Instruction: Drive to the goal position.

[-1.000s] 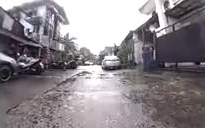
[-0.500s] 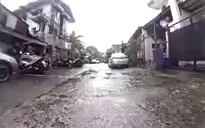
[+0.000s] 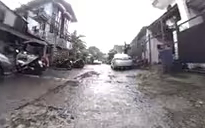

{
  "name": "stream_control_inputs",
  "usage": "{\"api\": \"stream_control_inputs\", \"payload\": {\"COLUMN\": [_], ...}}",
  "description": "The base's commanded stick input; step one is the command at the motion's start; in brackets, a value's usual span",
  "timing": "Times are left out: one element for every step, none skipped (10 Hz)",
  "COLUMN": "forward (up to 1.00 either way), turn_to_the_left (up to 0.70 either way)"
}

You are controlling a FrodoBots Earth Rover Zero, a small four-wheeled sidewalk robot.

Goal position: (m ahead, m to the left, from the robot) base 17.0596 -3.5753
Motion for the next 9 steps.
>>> {"api": "stream_control_inputs", "payload": {"forward": [1.00, 1.00, 1.00, 1.00, 1.00, 1.00, 1.00, 1.00, 1.00], "turn_to_the_left": [0.00, 0.00, 0.00, 0.00, 0.00, 0.00, 0.00, 0.00, 0.00]}}
